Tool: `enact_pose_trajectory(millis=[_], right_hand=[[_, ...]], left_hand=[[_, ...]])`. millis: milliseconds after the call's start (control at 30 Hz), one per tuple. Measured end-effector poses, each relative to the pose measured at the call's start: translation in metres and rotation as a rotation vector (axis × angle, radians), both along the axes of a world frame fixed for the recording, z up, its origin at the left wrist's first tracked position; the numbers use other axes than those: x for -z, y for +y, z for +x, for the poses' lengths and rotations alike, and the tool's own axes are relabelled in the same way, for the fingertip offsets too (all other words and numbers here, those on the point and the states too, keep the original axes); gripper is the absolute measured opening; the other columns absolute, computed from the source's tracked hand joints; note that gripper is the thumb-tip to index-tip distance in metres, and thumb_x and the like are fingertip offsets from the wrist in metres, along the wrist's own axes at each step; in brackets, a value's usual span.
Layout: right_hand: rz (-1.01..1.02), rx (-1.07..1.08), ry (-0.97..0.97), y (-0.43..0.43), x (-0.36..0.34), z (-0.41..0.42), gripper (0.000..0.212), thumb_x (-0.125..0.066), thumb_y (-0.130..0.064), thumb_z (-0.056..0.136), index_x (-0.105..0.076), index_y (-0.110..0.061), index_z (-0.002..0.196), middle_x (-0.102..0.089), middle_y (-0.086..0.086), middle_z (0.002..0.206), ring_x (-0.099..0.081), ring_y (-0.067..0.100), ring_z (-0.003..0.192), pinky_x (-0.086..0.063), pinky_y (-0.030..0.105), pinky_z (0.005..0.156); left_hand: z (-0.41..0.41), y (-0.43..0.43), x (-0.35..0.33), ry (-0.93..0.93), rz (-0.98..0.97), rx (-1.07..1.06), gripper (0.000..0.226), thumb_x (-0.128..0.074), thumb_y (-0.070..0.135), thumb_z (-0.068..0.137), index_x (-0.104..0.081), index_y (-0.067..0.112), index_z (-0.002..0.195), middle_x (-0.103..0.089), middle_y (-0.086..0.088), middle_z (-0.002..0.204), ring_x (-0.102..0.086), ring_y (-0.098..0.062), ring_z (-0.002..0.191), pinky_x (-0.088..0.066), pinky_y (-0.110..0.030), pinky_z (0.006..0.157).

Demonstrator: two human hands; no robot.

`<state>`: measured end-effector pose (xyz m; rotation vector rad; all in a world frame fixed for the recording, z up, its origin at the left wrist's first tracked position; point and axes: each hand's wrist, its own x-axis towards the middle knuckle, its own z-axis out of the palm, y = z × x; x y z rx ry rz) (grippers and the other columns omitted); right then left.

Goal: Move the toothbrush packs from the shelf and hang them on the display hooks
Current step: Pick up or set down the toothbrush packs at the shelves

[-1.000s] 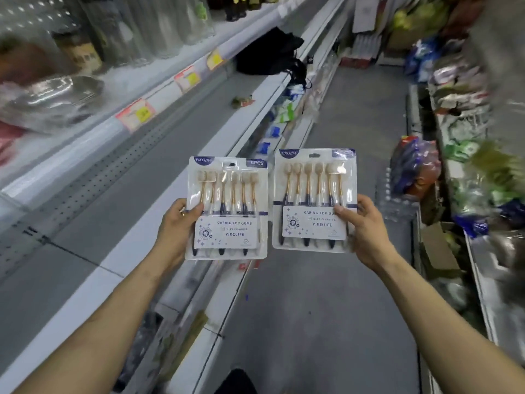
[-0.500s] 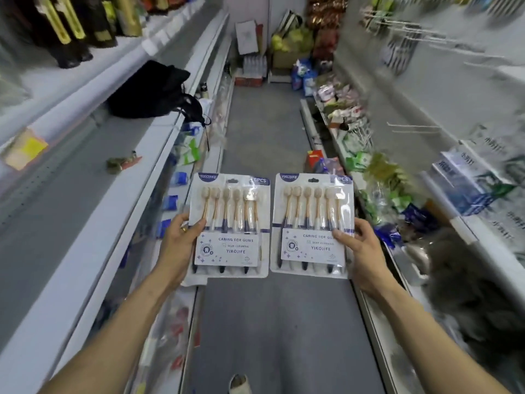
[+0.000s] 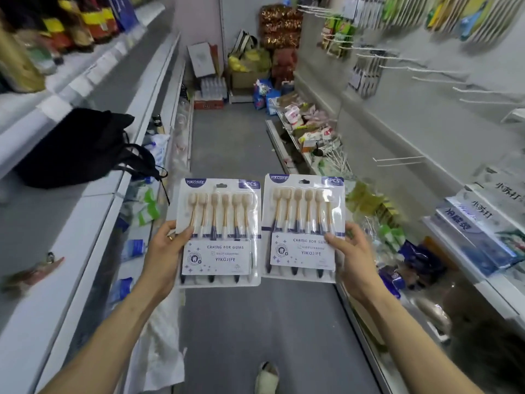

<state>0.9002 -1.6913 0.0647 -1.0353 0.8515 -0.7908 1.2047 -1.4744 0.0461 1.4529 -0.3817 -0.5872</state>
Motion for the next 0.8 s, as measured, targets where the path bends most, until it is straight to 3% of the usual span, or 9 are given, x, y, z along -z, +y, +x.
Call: enact_pose_trajectory(millis=[133, 200, 267, 300, 433, 567, 633, 733, 800], right_hand=[[0.01, 0.034, 0.023, -0.076, -0.001, 0.061, 0.032, -0.064, 0.004, 0.097, -0.057, -0.01, 0.125, -0.074, 0.021, 0.121, -0.073, 0.043, 0.11, -0.057, 0.063, 0.097], [0.007, 0.037, 0.029, -0.117, -0.006, 0.09, 0.031, -0.065, 0.004, 0.096, -0.058, -0.01, 0.123, -0.075, 0.019, 0.119, -0.073, 0.043, 0.109, -0.056, 0.065, 0.097], [-0.013, 0.033, 0.057, -0.16, -0.016, 0.121, 0.028, -0.066, 0.001, 0.096, -0.058, -0.012, 0.12, -0.076, 0.018, 0.117, -0.075, 0.04, 0.106, -0.057, 0.066, 0.095], [-0.029, 0.045, 0.076, -0.179, -0.02, 0.136, 0.027, -0.066, -0.001, 0.096, -0.059, -0.013, 0.119, -0.076, 0.017, 0.117, -0.076, 0.037, 0.104, -0.058, 0.065, 0.094], [-0.053, 0.104, 0.089, -0.25, -0.032, 0.193, 0.027, -0.067, -0.014, 0.089, -0.062, -0.02, 0.116, -0.073, 0.019, 0.124, -0.075, 0.035, 0.109, -0.058, 0.063, 0.096], [-0.071, 0.198, 0.129, -0.317, -0.037, 0.247, 0.022, -0.06, -0.007, 0.098, -0.06, -0.018, 0.117, -0.076, 0.016, 0.116, -0.077, 0.033, 0.102, -0.063, 0.056, 0.084], [-0.088, 0.263, 0.156, -0.349, -0.039, 0.276, 0.02, -0.059, -0.007, 0.099, -0.061, -0.018, 0.115, -0.077, 0.012, 0.111, -0.078, 0.029, 0.096, -0.064, 0.047, 0.073], [-0.068, 0.331, 0.193, -0.387, -0.044, 0.317, 0.014, -0.06, -0.009, 0.097, -0.06, -0.019, 0.107, -0.077, 0.012, 0.109, -0.076, 0.035, 0.102, -0.06, 0.066, 0.082], [-0.099, 0.368, 0.232, -0.413, -0.055, 0.344, 0.015, -0.061, -0.009, 0.096, -0.06, -0.017, 0.109, -0.076, 0.01, 0.108, -0.076, 0.033, 0.102, -0.064, 0.057, 0.08]], left_hand=[[0.067, -0.066, -0.006, 0.013, 0.025, -0.026, 0.053, -0.084, 0.039, 0.086, -0.063, 0.018, 0.13, -0.074, -0.018, 0.114, -0.074, -0.041, 0.102, -0.056, -0.061, 0.094], [0.101, -0.102, -0.015, 0.021, 0.026, -0.032, 0.042, -0.084, 0.038, 0.086, -0.067, 0.022, 0.122, -0.073, -0.025, 0.116, -0.075, -0.041, 0.096, -0.058, -0.063, 0.089], [0.134, -0.137, -0.026, 0.004, 0.015, -0.052, 0.015, -0.076, 0.025, 0.095, -0.071, 0.023, 0.109, -0.075, -0.021, 0.107, -0.075, -0.031, 0.082, -0.059, -0.053, 0.081], [0.15, -0.155, -0.029, -0.002, 0.022, -0.066, 0.012, -0.073, 0.021, 0.097, -0.07, 0.022, 0.109, -0.075, -0.019, 0.104, -0.074, -0.028, 0.079, -0.059, -0.048, 0.079], [0.212, -0.232, -0.043, 0.011, -0.009, -0.062, 0.023, -0.073, 0.017, 0.097, -0.067, 0.009, 0.118, -0.074, -0.021, 0.107, -0.072, -0.03, 0.085, -0.059, -0.05, 0.083], [0.27, -0.324, -0.04, -0.004, -0.007, -0.005, 0.013, -0.072, 0.012, 0.097, -0.067, 0.012, 0.109, -0.076, -0.007, 0.09, -0.074, -0.018, 0.071, -0.062, -0.035, 0.061], [0.301, -0.373, -0.04, -0.004, -0.021, 0.033, 0.013, -0.072, 0.012, 0.097, -0.068, 0.015, 0.108, -0.077, -0.008, 0.094, -0.076, -0.023, 0.078, -0.063, -0.04, 0.07], [0.346, -0.436, -0.042, 0.011, -0.011, 0.094, 0.016, -0.076, 0.015, 0.095, -0.068, 0.021, 0.108, -0.076, -0.012, 0.104, -0.073, -0.036, 0.095, -0.058, -0.056, 0.088], [0.376, -0.474, -0.046, 0.006, 0.013, 0.112, 0.015, -0.077, 0.017, 0.094, -0.069, 0.022, 0.106, -0.077, -0.008, 0.095, -0.075, -0.037, 0.091, -0.059, -0.059, 0.086]])
